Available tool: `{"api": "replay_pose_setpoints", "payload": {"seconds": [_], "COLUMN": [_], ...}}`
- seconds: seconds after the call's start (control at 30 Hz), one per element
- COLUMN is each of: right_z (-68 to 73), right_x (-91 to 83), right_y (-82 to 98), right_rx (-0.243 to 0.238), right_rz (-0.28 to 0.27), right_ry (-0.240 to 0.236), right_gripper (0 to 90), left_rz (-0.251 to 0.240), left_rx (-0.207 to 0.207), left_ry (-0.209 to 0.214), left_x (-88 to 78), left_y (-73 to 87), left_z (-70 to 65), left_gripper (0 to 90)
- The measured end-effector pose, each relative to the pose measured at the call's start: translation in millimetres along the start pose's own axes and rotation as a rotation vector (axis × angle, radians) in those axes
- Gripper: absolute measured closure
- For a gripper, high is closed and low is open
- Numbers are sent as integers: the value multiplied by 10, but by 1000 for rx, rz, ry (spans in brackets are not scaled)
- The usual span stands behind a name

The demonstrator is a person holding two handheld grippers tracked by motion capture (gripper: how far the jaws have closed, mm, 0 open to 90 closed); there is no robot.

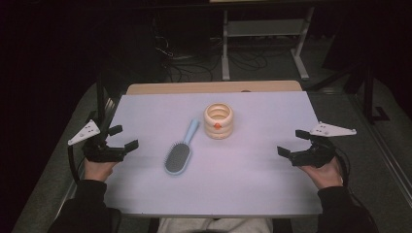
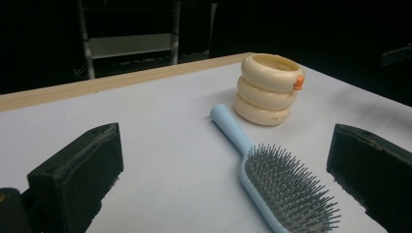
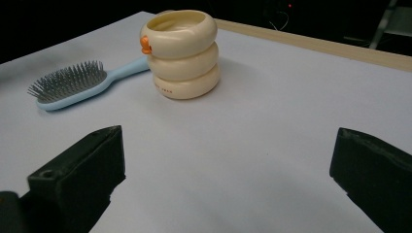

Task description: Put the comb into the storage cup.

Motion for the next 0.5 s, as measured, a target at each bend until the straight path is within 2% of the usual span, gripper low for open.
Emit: {"api": "replay_pose_setpoints", "payload": {"seconds": [0.27,0.5], "right_z": [0,3], "right_x": [0,0], "right_y": [2,4], "right_rx": [-2,-4], "right_rz": [2,4], "right_ry": [-1,-2], "right_gripper": [0,0], "left_rz": [34,57], "left_rx": [56,72], "left_ry": [31,67], "left_x": [110,217], "left_y": [-216,-359], "left_z": [-88,-135], "left_gripper": [0,0]}}
Point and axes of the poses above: each handheld gripper's, and its own axes: x roughly forward along the jaws, y roughly out of its underside, z roughly to its left, the point moved 7 cm from there along x, roughly forward along the jaws, and after that the axes turned 1 degree about -x, right-handed, at the moved point
